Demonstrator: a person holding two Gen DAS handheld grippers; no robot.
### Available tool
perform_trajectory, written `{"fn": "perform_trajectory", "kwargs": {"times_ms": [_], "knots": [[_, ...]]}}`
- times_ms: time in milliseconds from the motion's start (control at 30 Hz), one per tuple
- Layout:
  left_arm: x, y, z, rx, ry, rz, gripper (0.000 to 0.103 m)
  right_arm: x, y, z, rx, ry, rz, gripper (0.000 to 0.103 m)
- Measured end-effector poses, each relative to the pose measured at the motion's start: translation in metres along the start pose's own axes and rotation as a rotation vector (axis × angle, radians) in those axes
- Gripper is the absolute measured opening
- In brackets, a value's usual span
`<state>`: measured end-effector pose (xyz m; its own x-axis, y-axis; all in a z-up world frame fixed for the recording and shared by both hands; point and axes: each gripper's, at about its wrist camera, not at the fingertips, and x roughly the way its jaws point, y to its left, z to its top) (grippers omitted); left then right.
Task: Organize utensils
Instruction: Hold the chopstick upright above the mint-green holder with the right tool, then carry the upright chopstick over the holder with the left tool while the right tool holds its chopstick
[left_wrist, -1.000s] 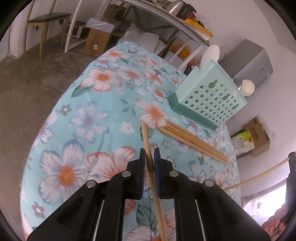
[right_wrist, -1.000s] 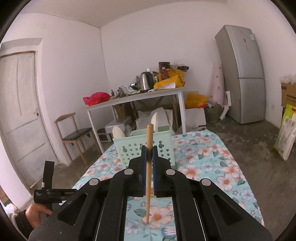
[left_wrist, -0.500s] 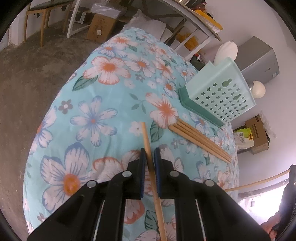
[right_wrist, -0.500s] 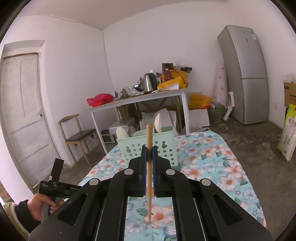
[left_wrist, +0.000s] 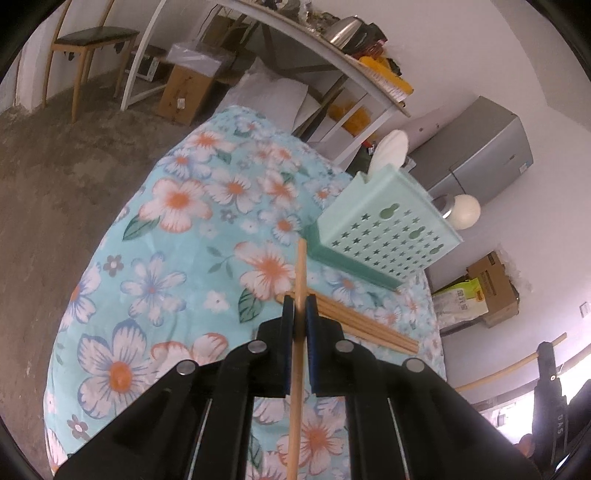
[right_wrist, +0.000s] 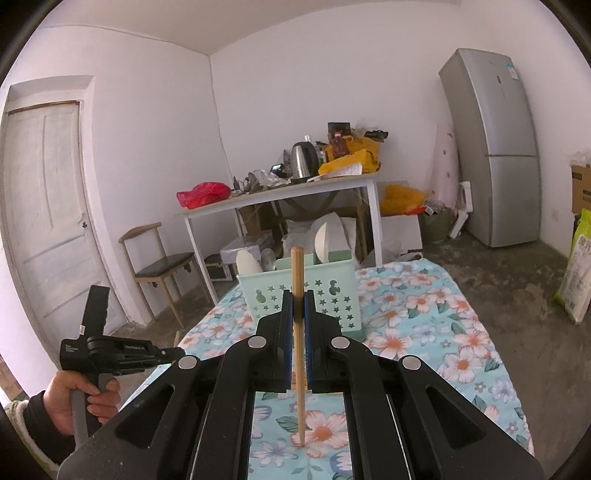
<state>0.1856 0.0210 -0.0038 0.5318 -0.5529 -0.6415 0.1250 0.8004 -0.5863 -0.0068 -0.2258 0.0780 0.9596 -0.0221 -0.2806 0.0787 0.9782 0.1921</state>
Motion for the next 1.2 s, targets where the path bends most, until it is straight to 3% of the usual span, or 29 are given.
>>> {"fn": "perform_trajectory", "kwargs": {"times_ms": [700,1200], "knots": [[-0.012,-0.002,0.006,0.0,-0.049,-0.004,0.006,0.0,0.001,0.0,0.001,-0.001,0.004,0.004],[-0.055,-0.029,0.02,0.041,-0.134,-0.091,0.006,0.0,0.006,0.008,0.031,-0.025,0.064,0.004]]}}
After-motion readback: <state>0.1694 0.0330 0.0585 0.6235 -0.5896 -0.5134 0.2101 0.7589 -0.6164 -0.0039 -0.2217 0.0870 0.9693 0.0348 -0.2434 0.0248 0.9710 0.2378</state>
